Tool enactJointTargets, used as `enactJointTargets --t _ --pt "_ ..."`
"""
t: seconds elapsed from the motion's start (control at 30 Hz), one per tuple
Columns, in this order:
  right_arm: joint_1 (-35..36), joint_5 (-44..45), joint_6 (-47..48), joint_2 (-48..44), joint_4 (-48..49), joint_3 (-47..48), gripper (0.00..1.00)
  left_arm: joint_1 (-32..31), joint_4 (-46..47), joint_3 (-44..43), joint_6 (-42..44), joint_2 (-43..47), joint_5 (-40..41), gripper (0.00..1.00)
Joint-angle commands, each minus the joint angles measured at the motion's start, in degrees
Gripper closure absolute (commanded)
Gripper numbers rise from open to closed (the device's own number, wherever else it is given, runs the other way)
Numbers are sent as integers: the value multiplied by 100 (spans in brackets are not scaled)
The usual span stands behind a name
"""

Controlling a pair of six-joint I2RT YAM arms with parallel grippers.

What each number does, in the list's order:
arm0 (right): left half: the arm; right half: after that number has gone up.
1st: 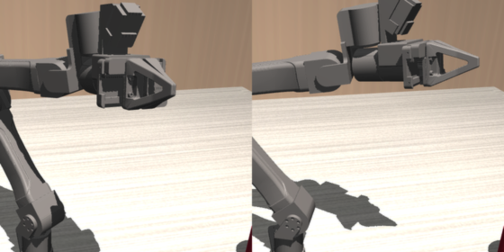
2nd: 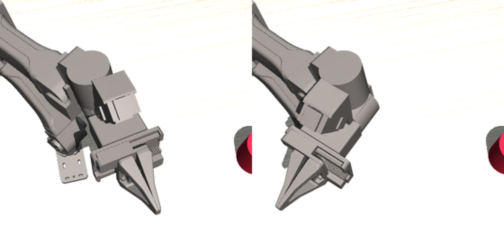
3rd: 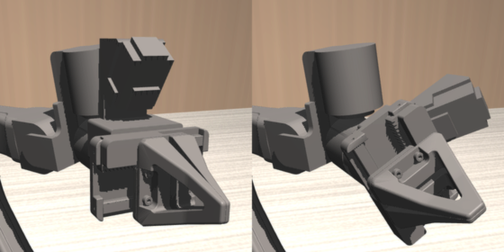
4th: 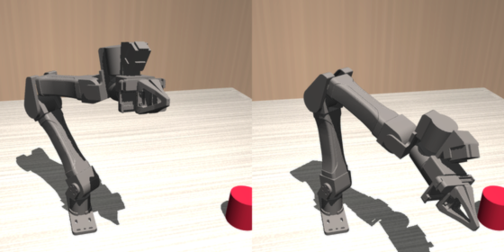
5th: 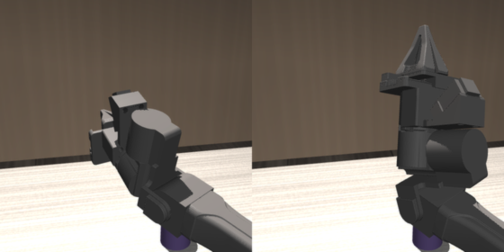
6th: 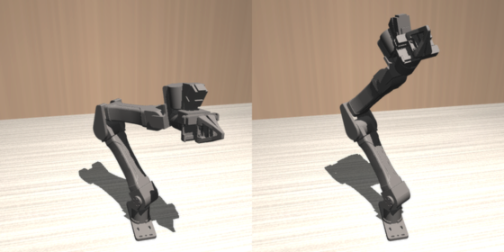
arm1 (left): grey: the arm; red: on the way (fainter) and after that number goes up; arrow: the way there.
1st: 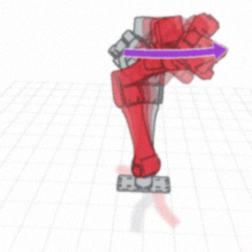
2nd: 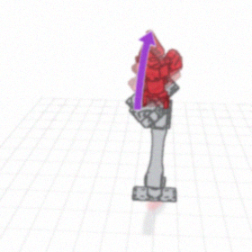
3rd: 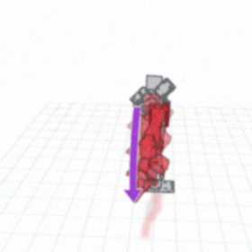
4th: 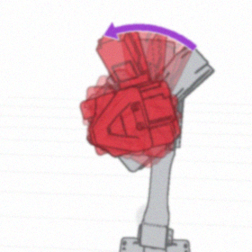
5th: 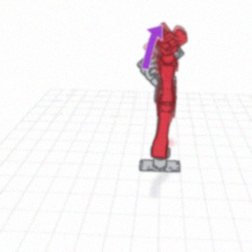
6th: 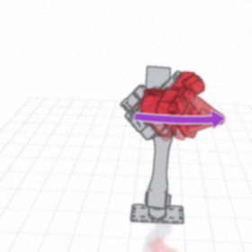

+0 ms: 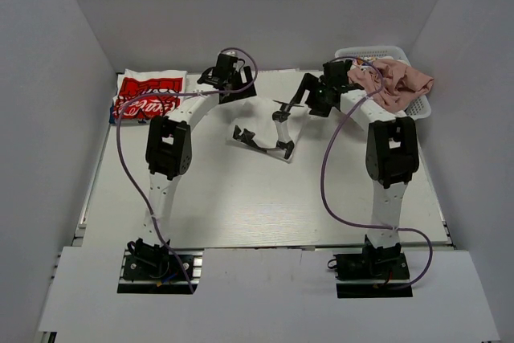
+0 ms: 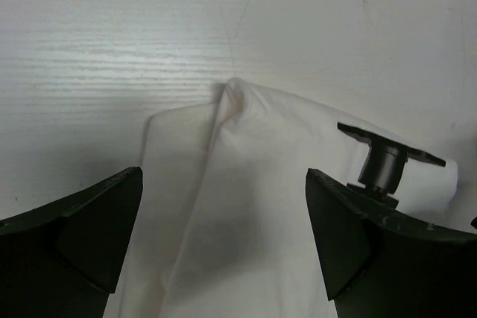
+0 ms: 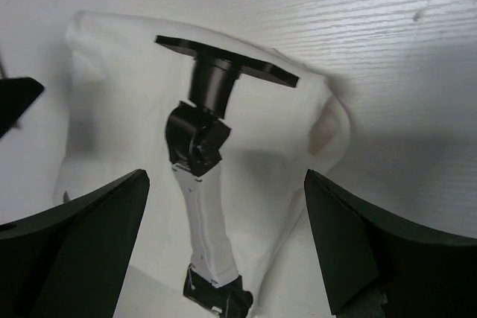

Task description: Fold and stack the t-shirts

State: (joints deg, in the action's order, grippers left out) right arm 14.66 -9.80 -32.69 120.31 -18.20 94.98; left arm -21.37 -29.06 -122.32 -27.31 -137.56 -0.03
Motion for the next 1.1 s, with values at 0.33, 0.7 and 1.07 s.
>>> enactJointTargets --t 0.33,0.7,1.07 --pt "257 -2066 -466 -1167 2256 -1964 10 -219 919 3071 -151 1837 -1516 0" --pt "530 -2097 -608 -1123 2910 -4417 10 -210 920 5427 -380 2539 -1034 0" --pt "1056 -945 570 -3284 2040 -5411 10 -579 673 7372 -644 5229 -902 0"
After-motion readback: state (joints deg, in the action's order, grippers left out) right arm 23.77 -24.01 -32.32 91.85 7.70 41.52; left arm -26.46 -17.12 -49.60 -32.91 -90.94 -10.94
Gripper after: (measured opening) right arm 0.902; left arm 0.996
